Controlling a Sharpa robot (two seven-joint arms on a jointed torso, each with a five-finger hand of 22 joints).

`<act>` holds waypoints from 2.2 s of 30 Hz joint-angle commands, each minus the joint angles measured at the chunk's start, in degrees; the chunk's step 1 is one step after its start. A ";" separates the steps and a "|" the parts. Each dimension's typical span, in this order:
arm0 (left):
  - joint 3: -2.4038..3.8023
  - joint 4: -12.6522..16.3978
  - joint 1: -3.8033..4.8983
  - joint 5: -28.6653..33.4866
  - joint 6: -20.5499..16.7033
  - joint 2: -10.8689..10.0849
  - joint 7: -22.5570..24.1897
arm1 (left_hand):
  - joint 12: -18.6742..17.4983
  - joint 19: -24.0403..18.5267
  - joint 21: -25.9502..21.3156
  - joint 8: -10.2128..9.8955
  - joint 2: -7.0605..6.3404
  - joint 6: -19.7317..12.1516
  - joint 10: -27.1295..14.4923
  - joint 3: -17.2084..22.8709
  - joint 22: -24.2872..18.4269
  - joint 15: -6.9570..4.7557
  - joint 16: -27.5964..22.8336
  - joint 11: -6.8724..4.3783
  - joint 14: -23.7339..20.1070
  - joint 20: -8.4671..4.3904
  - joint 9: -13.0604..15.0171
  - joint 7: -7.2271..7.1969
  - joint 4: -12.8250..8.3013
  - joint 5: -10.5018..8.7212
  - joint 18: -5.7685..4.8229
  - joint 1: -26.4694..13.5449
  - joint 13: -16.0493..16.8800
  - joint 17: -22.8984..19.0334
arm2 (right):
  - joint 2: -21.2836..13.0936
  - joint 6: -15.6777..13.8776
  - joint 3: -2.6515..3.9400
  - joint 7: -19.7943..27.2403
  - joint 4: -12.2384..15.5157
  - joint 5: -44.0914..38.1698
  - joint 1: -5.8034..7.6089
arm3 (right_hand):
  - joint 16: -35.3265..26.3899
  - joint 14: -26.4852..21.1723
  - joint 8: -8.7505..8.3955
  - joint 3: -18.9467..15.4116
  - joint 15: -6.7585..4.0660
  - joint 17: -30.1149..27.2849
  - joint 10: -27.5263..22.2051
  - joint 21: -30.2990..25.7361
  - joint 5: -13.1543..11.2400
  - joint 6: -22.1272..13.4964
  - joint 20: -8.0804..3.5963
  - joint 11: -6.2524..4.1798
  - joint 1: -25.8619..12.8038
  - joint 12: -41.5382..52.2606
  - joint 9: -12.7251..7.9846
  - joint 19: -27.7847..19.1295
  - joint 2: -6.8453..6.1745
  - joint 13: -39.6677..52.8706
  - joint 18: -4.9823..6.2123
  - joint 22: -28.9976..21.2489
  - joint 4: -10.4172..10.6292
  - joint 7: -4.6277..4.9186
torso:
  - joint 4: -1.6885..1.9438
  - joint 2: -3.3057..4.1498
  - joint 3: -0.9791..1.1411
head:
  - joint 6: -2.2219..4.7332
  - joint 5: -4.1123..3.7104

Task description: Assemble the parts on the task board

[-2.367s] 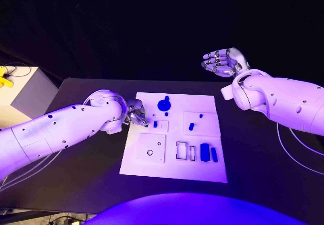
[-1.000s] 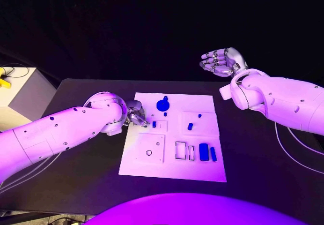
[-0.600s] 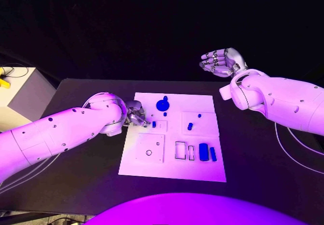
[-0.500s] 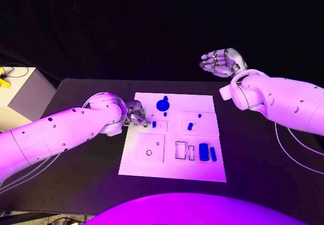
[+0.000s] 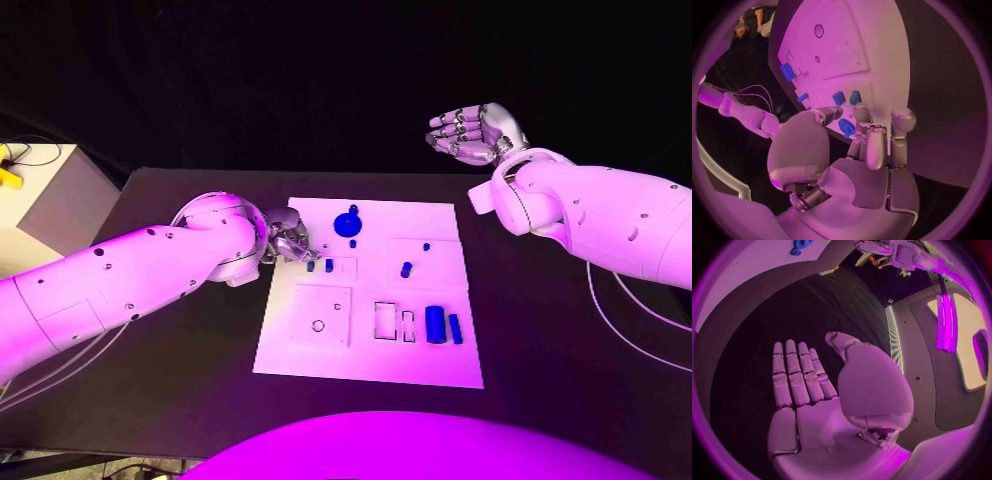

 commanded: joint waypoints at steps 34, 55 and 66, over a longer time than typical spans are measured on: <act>-0.51 -5.73 -0.02 -6.99 -18.51 5.97 31.77 | -15.25 -15.89 -16.23 -8.89 1.09 -9.27 -22.45 -5.00 -20.22 5.30 -21.78 5.73 -19.39 4.09 -17.45 6.00 -10.53 -0.50 3.52 24.16 -21.78 -30.95 | 0.27 0.78 0.01 0.59 -0.20 -0.10 -0.07 | -0.08 -0.12 -0.36 -0.39 -0.03 -0.17 -0.06 -0.03 0.21 0.55 0.00 0.36 0.16 -0.30 -0.09 -0.35 0.34 -0.07 0.31 -0.05 -0.15 2.41 | 0.09 -0.01 0.13 | 0.00 -1.72; -1.93 -11.60 0.53 -21.17 -10.96 11.57 24.31 | -15.89 -15.22 -15.03 -10.84 -0.10 -6.32 -24.89 -7.90 -19.66 5.60 -16.18 5.91 -15.77 4.55 -21.12 5.40 -9.61 -0.89 3.53 21.62 -24.10 -27.23 | 0.66 0.95 0.00 0.55 -0.24 -0.10 -0.06 | -0.08 -0.10 -0.38 -0.34 -0.04 -0.24 -0.04 -0.03 0.22 0.59 0.00 0.35 0.26 -0.29 -0.11 -0.36 0.41 -0.07 0.31 -0.05 -0.22 2.39 | 0.06 0.08 0.10 | 0.00 -1.82; -2.39 -13.44 0.87 -21.44 -8.53 13.07 23.73 | -16.52 -15.19 -14.72 -11.79 0.20 -4.88 -25.11 -7.45 -19.49 5.60 -15.38 5.91 -15.85 4.58 -22.19 5.07 -9.59 -0.80 3.52 22.00 -25.01 -27.43 | 0.74 0.90 0.00 0.55 -0.08 -0.10 -0.06 | -0.08 -0.10 -0.38 -0.34 -0.04 -0.24 -0.04 -0.03 0.22 0.59 0.00 0.35 0.26 -0.29 -0.11 -0.36 0.41 -0.07 0.31 -0.05 -0.22 2.39 | 0.11 0.04 0.08 | 0.00 -2.00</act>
